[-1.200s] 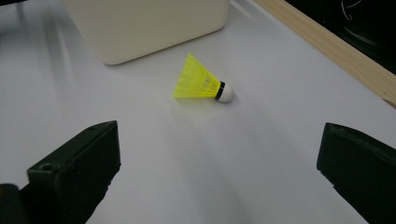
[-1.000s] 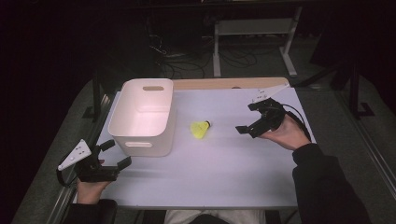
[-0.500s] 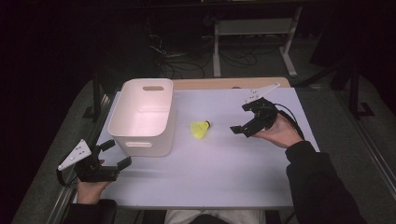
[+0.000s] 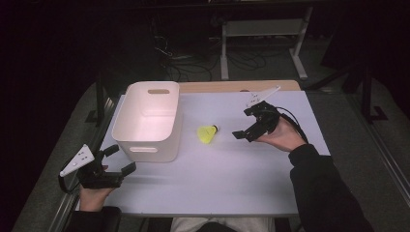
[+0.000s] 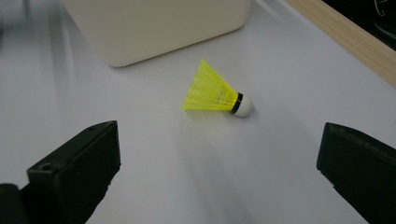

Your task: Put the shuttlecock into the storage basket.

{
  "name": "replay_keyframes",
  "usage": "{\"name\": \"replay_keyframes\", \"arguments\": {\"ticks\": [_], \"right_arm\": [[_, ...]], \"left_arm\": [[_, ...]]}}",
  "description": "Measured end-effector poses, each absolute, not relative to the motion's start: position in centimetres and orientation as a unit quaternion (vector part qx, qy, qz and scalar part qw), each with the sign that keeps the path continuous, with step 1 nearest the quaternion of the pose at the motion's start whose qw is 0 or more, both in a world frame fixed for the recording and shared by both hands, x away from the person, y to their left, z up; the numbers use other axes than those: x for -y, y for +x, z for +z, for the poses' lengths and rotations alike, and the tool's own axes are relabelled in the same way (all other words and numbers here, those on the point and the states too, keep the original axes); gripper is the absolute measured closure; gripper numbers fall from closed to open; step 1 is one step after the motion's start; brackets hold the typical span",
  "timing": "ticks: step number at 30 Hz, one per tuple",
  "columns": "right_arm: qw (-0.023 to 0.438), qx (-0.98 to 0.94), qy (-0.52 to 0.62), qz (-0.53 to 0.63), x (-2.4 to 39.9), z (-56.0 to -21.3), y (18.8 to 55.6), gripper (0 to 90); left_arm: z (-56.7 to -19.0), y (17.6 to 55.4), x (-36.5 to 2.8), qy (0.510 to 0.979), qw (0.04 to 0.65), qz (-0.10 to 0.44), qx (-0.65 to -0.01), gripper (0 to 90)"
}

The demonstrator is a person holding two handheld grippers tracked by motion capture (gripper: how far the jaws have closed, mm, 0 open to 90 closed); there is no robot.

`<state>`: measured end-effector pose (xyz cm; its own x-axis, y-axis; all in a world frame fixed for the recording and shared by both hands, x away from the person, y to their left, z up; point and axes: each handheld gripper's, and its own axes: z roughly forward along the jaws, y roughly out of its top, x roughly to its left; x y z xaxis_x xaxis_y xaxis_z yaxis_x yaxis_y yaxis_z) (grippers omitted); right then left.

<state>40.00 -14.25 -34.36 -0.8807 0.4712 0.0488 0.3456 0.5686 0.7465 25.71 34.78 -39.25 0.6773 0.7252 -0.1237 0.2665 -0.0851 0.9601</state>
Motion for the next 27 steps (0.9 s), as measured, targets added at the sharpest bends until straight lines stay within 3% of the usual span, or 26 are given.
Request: {"name": "replay_keyframes", "arguments": {"ticks": [27], "right_arm": [[0.057, -0.889, 0.229, 0.392, 12.3, -36.2, 42.0, 0.0]], "left_arm": [[-39.3, 25.7, -34.8, 0.71, 0.58, 0.197, -0.348, 0.0]]}}
